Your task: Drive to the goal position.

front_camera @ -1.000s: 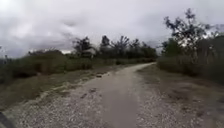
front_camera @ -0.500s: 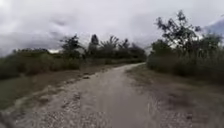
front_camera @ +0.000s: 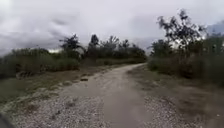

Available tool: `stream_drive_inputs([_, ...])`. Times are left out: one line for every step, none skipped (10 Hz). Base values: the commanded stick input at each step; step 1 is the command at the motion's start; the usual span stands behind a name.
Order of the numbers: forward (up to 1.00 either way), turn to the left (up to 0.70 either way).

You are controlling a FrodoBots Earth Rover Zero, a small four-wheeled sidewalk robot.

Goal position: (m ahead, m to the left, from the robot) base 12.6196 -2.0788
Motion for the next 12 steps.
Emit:
stream_drive_inputs([0.50,0.00])
stream_drive_inputs([0.50,0.00])
stream_drive_inputs([0.50,0.00])
stream_drive_inputs([0.50,0.00])
stream_drive_inputs([0.50,0.00])
stream_drive_inputs([0.50,0.00])
stream_drive_inputs([0.50,0.00])
stream_drive_inputs([0.50,0.00])
stream_drive_inputs([0.50,0.00])
stream_drive_inputs([0.50,0.00])
stream_drive_inputs([0.50,0.00])
stream_drive_inputs([0.50,0.00])
